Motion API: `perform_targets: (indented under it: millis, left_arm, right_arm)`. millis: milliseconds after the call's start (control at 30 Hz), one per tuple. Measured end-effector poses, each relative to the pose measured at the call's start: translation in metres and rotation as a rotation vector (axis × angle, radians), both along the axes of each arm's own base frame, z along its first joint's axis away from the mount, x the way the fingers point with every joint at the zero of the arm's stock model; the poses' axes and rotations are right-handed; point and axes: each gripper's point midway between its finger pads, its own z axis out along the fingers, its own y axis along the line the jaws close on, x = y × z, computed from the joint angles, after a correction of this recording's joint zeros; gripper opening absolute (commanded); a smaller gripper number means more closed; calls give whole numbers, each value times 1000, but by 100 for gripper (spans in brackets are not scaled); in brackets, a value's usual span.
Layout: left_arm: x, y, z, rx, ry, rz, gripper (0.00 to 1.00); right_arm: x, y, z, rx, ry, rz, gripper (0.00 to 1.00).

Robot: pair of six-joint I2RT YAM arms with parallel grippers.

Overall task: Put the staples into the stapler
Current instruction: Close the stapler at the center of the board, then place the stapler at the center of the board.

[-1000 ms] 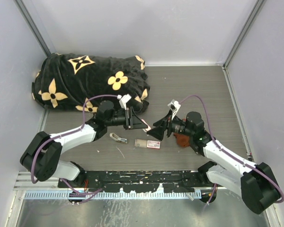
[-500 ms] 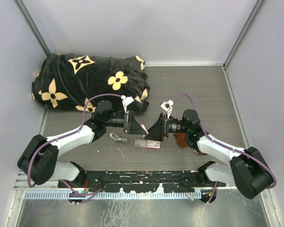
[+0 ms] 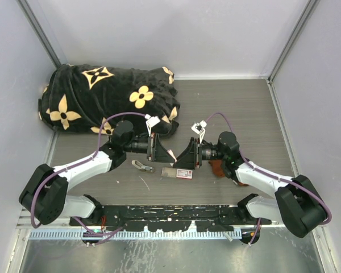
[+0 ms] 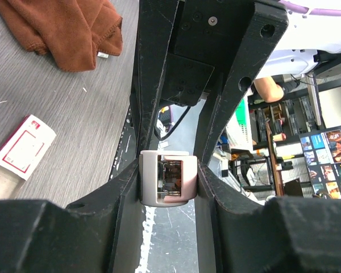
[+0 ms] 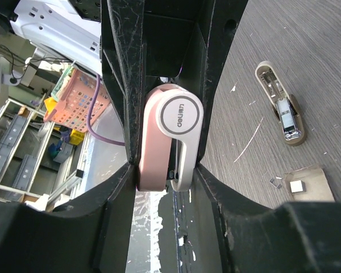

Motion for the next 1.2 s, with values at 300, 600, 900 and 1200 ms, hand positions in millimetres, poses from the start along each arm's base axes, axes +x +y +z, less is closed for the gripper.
perform_targets:
  millis: [300, 600, 900, 1200]
  left_arm:
    - [17, 12, -4, 66, 4, 142, 0]
    - [128, 141, -33, 243, 116, 825, 0]
    - [116, 231, -135, 467, 386, 1136, 9]
    - [114, 244, -157, 515, 442, 1161, 60]
  right_arm:
    - [6, 0, -2, -26, -37, -54, 98]
    - [35, -14, -5, -110, -145, -269, 98]
    - [55, -29, -35, -241, -125, -414, 98]
    - [55, -36, -48, -270, -118, -447, 98]
